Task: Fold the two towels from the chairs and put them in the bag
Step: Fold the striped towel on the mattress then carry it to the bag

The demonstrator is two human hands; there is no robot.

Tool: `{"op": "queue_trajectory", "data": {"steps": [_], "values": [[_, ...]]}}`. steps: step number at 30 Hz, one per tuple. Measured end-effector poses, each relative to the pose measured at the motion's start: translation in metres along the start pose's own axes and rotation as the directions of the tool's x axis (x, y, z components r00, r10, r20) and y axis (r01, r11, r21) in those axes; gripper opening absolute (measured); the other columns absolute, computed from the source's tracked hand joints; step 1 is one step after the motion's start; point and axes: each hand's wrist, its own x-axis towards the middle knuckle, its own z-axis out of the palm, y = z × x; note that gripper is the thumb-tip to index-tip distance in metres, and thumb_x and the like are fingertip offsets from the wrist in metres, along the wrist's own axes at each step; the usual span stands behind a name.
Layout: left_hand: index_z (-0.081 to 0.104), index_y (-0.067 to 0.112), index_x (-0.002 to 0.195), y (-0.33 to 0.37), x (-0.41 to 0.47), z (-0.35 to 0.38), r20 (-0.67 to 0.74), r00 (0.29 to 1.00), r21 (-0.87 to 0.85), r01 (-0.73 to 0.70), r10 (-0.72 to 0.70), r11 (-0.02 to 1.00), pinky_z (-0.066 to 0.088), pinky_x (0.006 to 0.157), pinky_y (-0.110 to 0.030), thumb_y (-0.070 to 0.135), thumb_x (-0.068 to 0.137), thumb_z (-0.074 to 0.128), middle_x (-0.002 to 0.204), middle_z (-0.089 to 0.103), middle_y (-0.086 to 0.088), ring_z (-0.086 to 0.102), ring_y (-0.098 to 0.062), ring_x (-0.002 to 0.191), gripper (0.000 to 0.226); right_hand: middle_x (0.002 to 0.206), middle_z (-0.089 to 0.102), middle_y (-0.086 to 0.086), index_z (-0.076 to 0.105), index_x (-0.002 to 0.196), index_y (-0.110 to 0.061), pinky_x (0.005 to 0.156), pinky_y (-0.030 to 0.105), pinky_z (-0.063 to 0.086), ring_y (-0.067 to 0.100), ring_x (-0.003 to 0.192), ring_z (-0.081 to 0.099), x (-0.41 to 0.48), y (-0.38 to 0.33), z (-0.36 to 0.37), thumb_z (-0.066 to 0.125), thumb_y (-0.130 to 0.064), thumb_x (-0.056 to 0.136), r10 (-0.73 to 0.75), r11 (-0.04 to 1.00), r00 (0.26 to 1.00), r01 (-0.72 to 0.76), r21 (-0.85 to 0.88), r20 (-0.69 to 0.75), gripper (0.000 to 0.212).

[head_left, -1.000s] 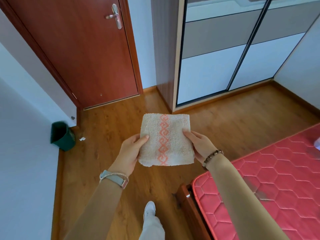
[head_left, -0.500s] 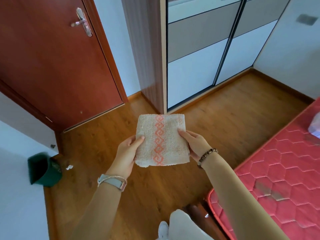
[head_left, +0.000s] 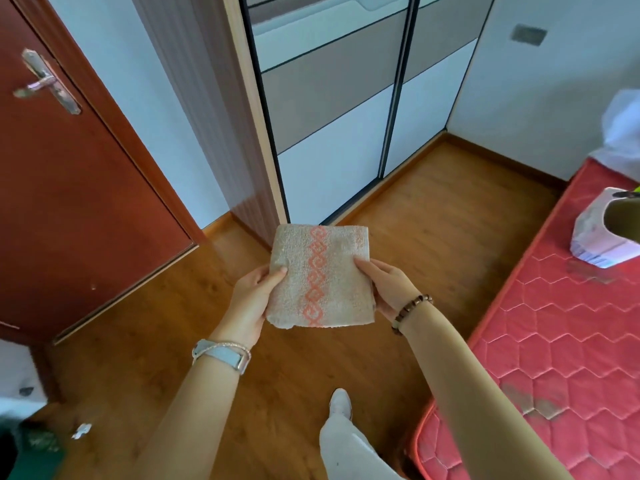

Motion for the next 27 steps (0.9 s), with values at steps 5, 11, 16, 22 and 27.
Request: {"op": "queue_trajectory", "data": {"steps": [5,11,16,22,27], "values": [[0.067,0.013,0.121,0.040,0.062,0.052,0.059,0.998,0.042,-0.008,0.006,0.999,0.055,0.096,-0.041,0.025,0.091,0.071,0.117,0.073,-0.004,0.070,-0.021,0.107,0.033,0.116,0.070,0.009,0.069,0.109,-0.016,0.094,0.048,0.054,0.029,0.107,0.067,0.041,-0.049,-0.032,0.064,-0.036,0.091,-0.034,0.998,0.997,0.038,0.056,-0.067,0.027],[0.066,0.012,0.120,0.067,0.117,0.104,0.157,0.988,0.100,-0.019,0.003,0.995,0.056,0.093,-0.037,0.027,0.090,0.072,0.114,0.074,-0.003,0.071,-0.020,0.105,0.035,0.110,0.071,0.006,0.068,0.102,-0.019,0.094,0.047,0.055,0.026,0.104,0.067,0.070,-0.085,-0.068,0.062,-0.035,0.093,-0.053,0.991,0.985,0.072,0.110,-0.161,0.019],[0.067,0.015,0.117,0.080,0.146,0.147,0.270,0.963,0.150,-0.031,-0.011,0.988,0.055,0.094,-0.038,0.029,0.090,0.070,0.117,0.072,-0.004,0.069,-0.022,0.109,0.031,0.112,0.070,0.007,0.065,0.118,-0.014,0.083,0.041,0.058,0.026,0.102,0.068,0.081,-0.100,-0.101,0.062,-0.036,0.093,-0.043,0.982,0.969,0.086,0.170,-0.243,0.033],[0.067,0.024,0.105,0.087,0.170,0.194,0.395,0.917,0.213,-0.036,-0.052,0.976,0.055,0.076,-0.028,0.029,0.092,0.068,0.112,0.072,0.000,0.069,-0.017,0.104,0.014,0.108,0.073,0.007,0.067,0.114,-0.011,0.085,0.040,0.058,0.024,0.099,0.069,0.086,-0.104,-0.134,0.062,-0.033,0.093,-0.029,0.961,0.941,0.119,0.249,-0.336,0.031],[0.068,0.024,0.105,0.090,0.195,0.234,0.483,0.869,0.270,-0.027,-0.111,0.963,0.054,0.073,-0.027,0.028,0.092,0.067,0.112,0.072,0.001,0.067,-0.016,0.104,0.014,0.104,0.073,0.006,0.068,0.113,-0.010,0.079,0.037,0.058,0.021,0.093,0.070,0.090,-0.109,-0.159,0.061,-0.033,0.094,-0.009,0.945,0.899,0.151,0.291,-0.437,0.030]]}}
